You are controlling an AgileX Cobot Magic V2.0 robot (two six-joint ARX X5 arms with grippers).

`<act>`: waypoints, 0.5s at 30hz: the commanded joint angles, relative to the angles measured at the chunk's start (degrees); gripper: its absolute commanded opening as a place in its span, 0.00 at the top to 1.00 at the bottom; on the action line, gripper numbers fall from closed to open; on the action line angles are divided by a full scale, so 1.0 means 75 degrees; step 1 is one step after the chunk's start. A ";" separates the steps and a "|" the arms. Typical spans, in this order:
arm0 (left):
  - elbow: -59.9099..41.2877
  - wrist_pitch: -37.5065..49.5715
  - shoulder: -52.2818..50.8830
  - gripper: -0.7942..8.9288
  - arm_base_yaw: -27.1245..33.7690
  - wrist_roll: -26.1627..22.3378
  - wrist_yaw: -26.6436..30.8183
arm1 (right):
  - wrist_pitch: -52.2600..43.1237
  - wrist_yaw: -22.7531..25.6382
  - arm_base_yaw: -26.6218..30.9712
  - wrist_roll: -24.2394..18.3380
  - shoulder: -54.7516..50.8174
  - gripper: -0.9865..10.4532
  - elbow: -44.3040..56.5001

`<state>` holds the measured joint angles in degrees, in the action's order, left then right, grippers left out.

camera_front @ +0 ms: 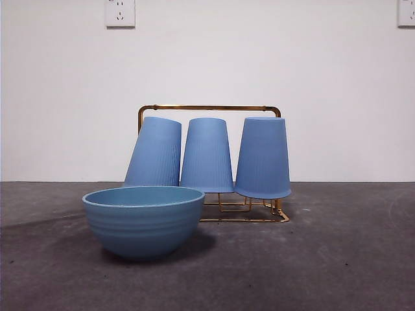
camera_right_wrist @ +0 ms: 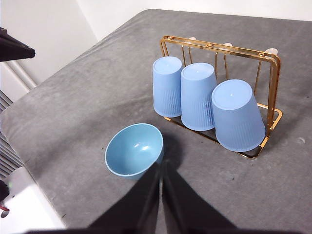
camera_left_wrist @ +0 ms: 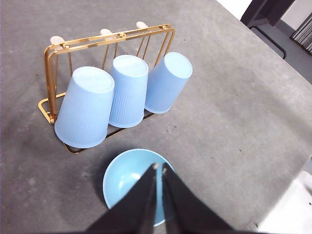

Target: Right arm lift cup from the cupboard, then place it on the right of the bowl

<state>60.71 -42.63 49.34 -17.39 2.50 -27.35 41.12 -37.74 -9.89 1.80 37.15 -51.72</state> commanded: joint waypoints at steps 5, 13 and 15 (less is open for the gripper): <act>0.0184 0.0061 0.0041 0.41 -0.0035 -0.0102 -0.0041 | -0.0093 0.0038 -0.0023 0.0154 0.0026 0.49 -0.0099; 0.0184 -0.0035 0.0009 0.40 -0.0070 0.0020 -0.0047 | -0.0029 0.0093 -0.0023 0.0694 0.0216 0.41 -0.0122; 0.0184 -0.0064 -0.0044 0.40 -0.0093 0.0020 -0.0047 | 0.0146 0.0178 -0.0099 0.0726 0.0603 0.41 -0.0213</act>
<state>60.71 -43.57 49.01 -17.82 2.55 -27.35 42.65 -36.47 -10.46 6.28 40.86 -52.42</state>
